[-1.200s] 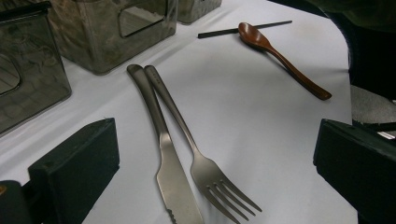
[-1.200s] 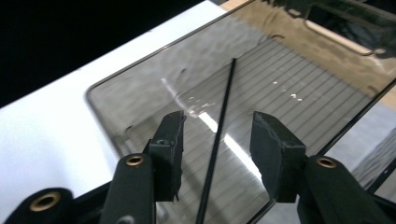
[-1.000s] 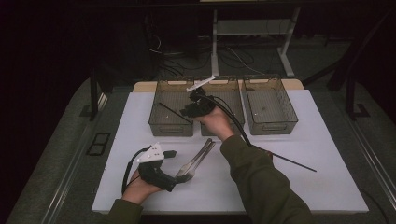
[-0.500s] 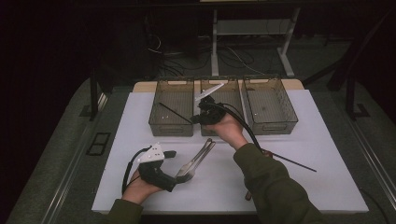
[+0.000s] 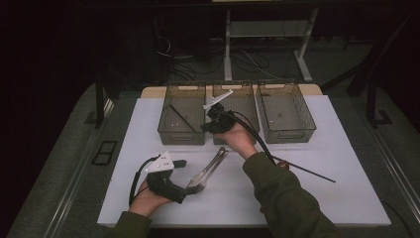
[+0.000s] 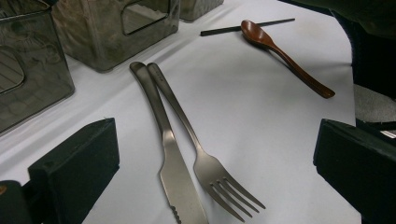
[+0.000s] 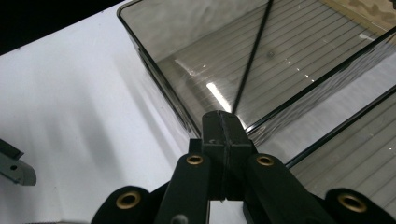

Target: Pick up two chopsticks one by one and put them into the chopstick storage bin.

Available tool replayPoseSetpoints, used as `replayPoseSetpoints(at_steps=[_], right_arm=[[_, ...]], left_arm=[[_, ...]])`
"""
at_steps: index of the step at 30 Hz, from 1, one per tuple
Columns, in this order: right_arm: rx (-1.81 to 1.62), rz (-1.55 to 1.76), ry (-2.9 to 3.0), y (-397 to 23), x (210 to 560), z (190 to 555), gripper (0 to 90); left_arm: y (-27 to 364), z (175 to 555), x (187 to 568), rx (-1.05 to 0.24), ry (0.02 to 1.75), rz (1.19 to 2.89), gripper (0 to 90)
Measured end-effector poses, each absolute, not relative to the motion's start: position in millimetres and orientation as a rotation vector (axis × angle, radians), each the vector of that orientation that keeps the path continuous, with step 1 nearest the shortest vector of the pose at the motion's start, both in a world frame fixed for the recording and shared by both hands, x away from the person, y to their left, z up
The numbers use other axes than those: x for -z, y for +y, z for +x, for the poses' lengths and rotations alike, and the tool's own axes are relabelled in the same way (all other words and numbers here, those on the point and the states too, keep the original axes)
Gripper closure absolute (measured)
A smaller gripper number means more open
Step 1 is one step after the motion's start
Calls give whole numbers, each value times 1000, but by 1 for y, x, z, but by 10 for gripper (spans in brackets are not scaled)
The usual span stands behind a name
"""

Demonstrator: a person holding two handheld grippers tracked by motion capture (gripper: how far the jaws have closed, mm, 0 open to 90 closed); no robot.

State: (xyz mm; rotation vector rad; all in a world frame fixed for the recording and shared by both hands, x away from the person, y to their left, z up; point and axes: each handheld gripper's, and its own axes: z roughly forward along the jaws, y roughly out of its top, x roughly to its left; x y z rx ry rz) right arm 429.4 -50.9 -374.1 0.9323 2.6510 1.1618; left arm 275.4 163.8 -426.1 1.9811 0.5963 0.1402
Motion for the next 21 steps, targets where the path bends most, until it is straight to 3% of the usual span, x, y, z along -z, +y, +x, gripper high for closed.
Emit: replayPoseSetpoints(at_steps=[5, 10, 21], right_arm=[[-1189, 929, 2642, -56, 370, 428, 882], [-1279, 903, 2630, -78, 361, 419, 726], [-1377, 890, 2592, -127, 354, 399, 581]], left_arm=[[164, 275, 426, -138, 599, 1975, 0], [164, 276, 427, -139, 594, 1989, 0], [164, 275, 427, -143, 610, 1987, 0]])
